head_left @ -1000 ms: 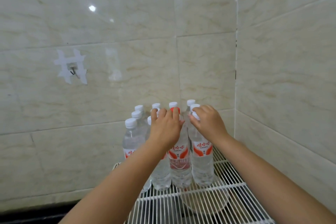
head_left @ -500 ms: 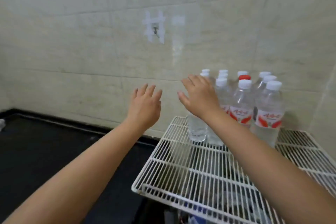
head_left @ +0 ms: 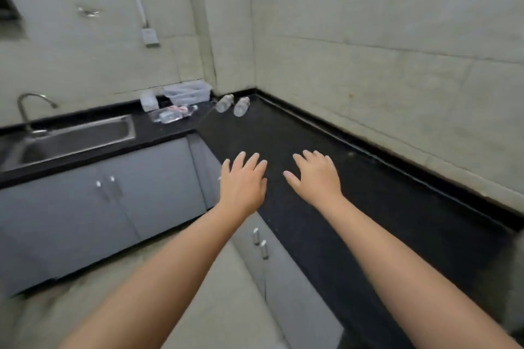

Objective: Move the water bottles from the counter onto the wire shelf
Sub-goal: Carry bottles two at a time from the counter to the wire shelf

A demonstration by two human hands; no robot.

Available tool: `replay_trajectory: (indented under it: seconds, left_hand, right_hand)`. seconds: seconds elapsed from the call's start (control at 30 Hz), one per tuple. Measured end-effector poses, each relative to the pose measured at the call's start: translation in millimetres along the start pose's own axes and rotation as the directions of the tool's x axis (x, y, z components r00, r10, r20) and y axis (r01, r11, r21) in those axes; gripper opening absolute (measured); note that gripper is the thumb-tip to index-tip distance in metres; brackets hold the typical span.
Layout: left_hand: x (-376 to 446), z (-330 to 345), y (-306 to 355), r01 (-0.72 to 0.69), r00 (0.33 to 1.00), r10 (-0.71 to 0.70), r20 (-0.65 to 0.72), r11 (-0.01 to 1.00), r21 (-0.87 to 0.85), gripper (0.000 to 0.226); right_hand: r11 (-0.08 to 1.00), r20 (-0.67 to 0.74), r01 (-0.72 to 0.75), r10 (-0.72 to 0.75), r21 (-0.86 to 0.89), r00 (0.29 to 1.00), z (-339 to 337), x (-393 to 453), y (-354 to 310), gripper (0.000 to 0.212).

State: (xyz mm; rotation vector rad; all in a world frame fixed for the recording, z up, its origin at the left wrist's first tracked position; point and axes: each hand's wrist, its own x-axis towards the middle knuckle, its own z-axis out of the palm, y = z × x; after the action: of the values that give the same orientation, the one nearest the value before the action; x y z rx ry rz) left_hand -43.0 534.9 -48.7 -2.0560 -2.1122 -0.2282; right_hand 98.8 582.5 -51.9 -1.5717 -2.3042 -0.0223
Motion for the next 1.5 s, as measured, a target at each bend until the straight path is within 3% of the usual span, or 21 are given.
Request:
replay_trajectory:
  seconds: [0.2, 0.43, 0.7, 0.9, 1.13, 1.3, 1.5]
  left_hand:
    - [-8, 38, -139, 0.175, 0.973, -0.175, 0.151, 0.984, 0.010, 0.046]
    - [31, 85, -243, 0.280, 0.925, -0.276, 0.260, 0.960, 0.022, 0.047]
    - [179, 134, -349, 0.321, 0.886, -0.335, 0.320, 0.942, 0.099, 0.049]
    - [306, 143, -415, 0.299, 0.903, -0.315, 0.292, 0.949, 0.097, 0.049]
    - [433, 184, -488, 0.249, 0.932, -0.247, 0.265, 0.968, 0.029, 0.049]
    - [548, 219, -539, 0.094, 0.969, -0.088, 0.230, 0.996, -0.012, 0.048]
    - [670, 266, -565, -0.095, 0.952, 0.108, 0.285, 0.994, -0.060, 0.047]
  right_hand:
    - [0.994, 0.119, 0.084, -0.091, 0.066, 0.989, 81, 51, -120, 0.051]
    - [0.982, 0.206, 0.140, -0.165, 0.131, 0.965, 156, 136, -188, 0.047]
    - [0.980, 0.282, 0.158, -0.187, 0.123, 0.941, 234, 319, -227, 0.046]
    - [0.984, 0.261, 0.124, -0.153, 0.126, 0.953, 263, 465, -231, 0.046]
    - [0.999, 0.276, -0.011, -0.004, 0.054, 0.961, 311, 594, -209, 0.048]
    - [0.982, 0.297, -0.185, 0.189, -0.043, 0.936, 340, 676, -196, 0.048]
    - [0.910, 0.254, -0.404, 0.414, -0.093, 0.874, 358, 743, -163, 0.041]
